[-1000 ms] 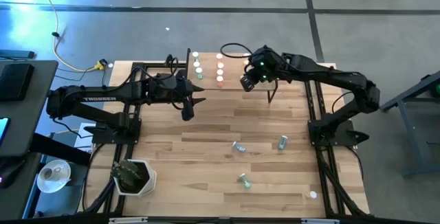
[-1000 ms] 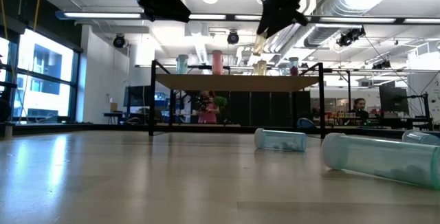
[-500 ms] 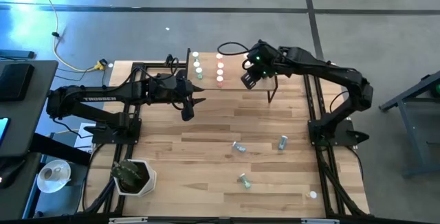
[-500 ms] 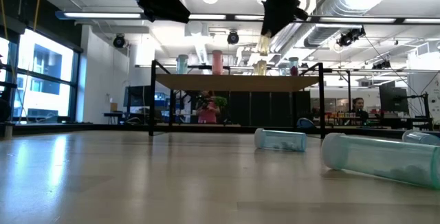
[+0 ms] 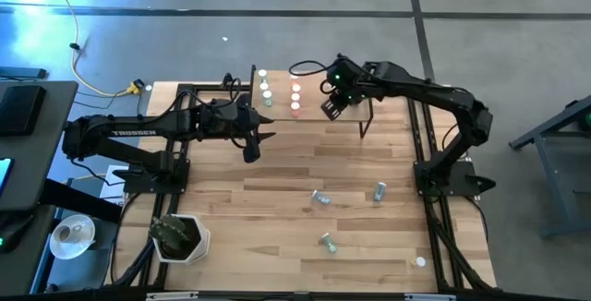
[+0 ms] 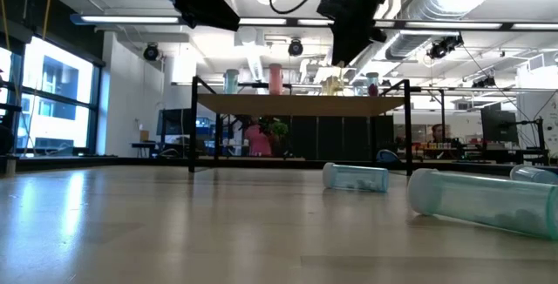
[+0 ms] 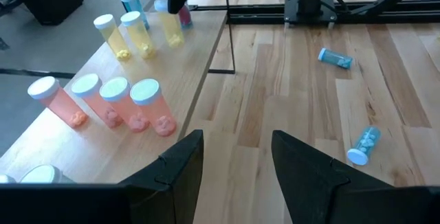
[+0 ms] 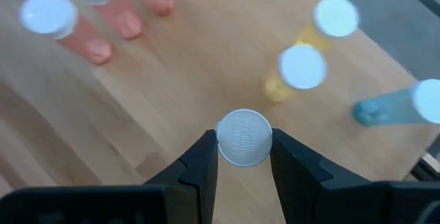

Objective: Pick and place medicine bottles onto shelf by color
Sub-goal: Align the yellow pill bottle with the yellow pill bottle

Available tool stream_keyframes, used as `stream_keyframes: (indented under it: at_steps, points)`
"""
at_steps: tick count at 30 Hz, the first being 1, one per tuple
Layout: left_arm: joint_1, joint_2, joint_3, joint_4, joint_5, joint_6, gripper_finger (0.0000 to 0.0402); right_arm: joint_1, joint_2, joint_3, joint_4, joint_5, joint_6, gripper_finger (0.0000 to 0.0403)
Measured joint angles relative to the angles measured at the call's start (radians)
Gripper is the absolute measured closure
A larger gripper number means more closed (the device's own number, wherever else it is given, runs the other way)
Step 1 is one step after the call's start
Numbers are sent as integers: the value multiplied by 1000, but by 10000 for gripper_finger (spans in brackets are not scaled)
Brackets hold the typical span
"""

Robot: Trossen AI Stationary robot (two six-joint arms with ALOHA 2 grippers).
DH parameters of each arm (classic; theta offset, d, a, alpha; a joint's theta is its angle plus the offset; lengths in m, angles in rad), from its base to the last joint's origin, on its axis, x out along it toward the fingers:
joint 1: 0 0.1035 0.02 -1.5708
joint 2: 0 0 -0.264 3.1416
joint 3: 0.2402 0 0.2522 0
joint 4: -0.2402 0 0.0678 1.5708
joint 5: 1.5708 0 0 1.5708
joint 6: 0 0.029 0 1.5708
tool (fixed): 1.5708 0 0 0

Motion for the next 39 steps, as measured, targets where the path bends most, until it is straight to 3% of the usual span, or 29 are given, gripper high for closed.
stream_keyframes:
  at_steps: [39]
  points:
    - [0,0,0,-16,-1,-3,241,-37,48,1,5,-54,48,298]
